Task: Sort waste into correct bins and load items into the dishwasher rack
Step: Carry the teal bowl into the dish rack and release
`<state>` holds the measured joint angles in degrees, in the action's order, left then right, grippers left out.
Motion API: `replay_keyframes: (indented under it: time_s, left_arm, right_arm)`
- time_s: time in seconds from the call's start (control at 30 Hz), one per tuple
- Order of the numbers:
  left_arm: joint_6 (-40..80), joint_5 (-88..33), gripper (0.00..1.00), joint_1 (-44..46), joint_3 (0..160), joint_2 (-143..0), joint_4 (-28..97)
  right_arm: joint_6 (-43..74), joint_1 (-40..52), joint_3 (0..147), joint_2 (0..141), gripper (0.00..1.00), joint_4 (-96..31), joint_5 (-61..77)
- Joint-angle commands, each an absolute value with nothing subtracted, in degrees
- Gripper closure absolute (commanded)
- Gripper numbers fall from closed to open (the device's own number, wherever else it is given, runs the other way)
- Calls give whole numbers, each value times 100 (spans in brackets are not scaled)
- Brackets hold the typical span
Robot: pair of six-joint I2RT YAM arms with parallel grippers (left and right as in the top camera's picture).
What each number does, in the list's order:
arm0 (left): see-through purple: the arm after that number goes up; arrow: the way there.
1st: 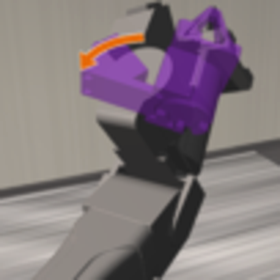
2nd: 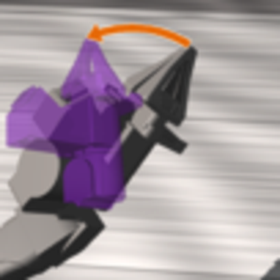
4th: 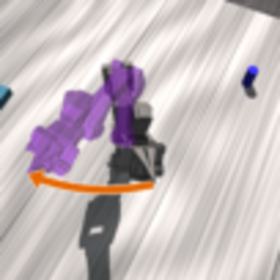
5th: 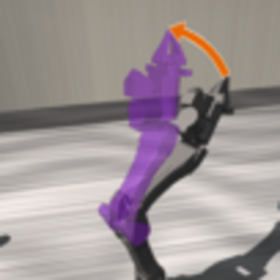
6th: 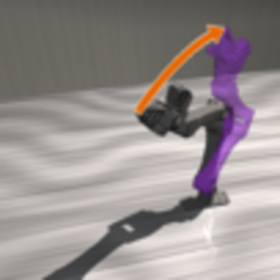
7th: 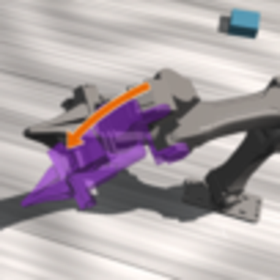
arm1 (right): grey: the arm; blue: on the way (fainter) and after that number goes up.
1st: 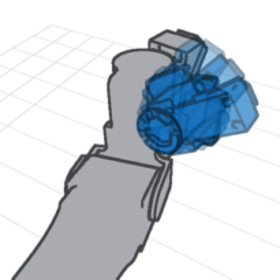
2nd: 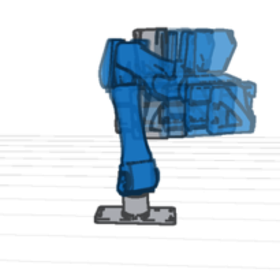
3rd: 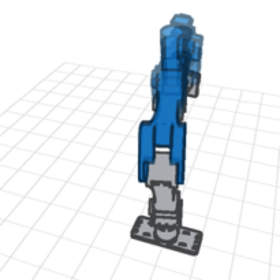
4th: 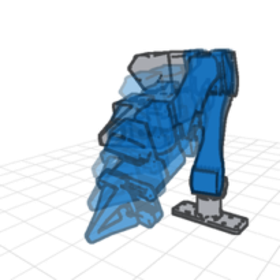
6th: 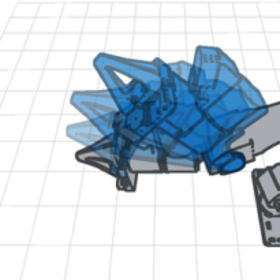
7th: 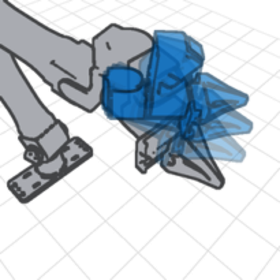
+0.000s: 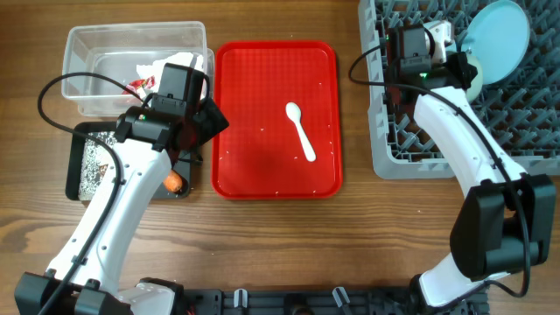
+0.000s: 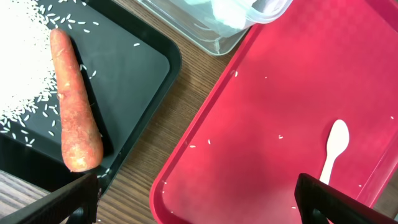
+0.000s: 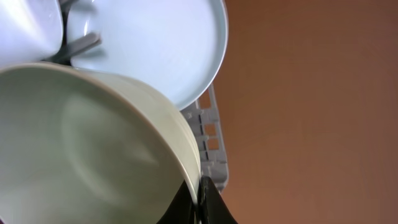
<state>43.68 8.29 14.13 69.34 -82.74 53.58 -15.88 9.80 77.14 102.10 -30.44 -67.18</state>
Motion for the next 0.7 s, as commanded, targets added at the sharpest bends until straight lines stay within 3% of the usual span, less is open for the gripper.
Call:
replay_keyframes:
  time_s: [0.0, 0.6, 0.63, 0.67]
  left_arm:
    - [4397, 904, 0, 1402, 6934, -8322, 5345]
    - [4397, 904, 0, 1402, 6934, -8322, 5345]
    - [4397, 904, 0, 1402, 6934, -8322, 5345]
    - [4397, 904, 0, 1402, 6934, -8322, 5345]
  right_arm:
    - [-1503, 832, 7634, 10283, 96, -2727, -7225]
    - [-1653, 1527, 7631, 10954, 95, -2810, -7216]
    - [-1809, 1625, 7631, 10954, 93, -2810, -7203]
    - [-1977, 1772, 7631, 10954, 67, -2808, -7205]
